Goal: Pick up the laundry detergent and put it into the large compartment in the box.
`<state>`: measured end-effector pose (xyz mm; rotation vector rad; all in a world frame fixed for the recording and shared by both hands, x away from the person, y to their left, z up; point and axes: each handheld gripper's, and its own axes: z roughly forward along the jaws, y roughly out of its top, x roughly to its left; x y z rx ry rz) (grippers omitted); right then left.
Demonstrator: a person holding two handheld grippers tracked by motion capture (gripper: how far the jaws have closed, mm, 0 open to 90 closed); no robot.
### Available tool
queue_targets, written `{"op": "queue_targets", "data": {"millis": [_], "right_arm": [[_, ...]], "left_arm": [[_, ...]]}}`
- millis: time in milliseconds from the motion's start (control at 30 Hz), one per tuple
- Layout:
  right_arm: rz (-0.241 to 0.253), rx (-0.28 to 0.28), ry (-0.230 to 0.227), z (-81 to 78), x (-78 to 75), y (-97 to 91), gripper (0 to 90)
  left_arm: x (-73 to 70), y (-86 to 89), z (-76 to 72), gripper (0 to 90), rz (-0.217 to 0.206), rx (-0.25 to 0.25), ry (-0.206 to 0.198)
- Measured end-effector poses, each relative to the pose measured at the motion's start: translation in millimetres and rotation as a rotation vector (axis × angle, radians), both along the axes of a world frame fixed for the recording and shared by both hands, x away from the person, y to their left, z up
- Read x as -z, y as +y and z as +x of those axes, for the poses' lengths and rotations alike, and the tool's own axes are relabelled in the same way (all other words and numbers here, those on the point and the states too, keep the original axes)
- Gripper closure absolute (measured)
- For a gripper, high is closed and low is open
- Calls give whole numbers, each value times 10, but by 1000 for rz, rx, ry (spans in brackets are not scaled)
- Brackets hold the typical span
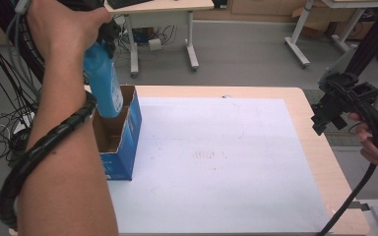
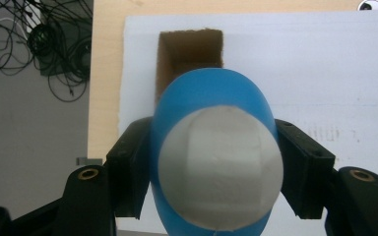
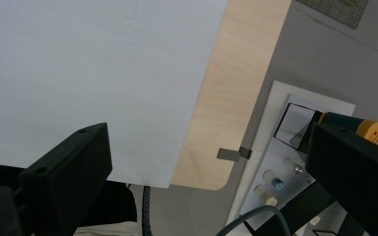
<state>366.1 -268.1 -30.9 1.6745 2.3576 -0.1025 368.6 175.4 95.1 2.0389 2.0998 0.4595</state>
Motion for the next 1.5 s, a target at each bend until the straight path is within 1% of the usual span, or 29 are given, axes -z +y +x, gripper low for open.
{"op": "queue_targets", "data": {"millis": [133, 500, 767, 833, 1100, 1333, 1400, 1500], "right_arm": [[-2, -4, -5, -20, -9, 29, 34], [-6, 5, -2, -21, 4, 48, 34], [-7, -4, -3, -45, 13, 90, 34], [-6, -6, 0, -48, 19, 97, 34], [-11, -4, 3, -56, 29, 116, 34], [-11, 1, 3, -68, 39, 116, 34], [-11, 2, 4, -70, 42, 118, 34], [-13, -2, 6, -73, 51, 128, 34]], "left_arm": [[79, 102, -39, 381, -1, 0, -9], [361, 295, -7, 381, -7, -3, 27], [569, 367, -2, 382, -10, 4, 34], [641, 383, 5, 381, -12, 5, 36], [944, 443, 87, 382, -29, 20, 72], [1151, 463, 97, 381, -28, 24, 76], [1218, 457, 102, 381, -23, 28, 82], [1317, 465, 110, 382, -27, 26, 91]]}}
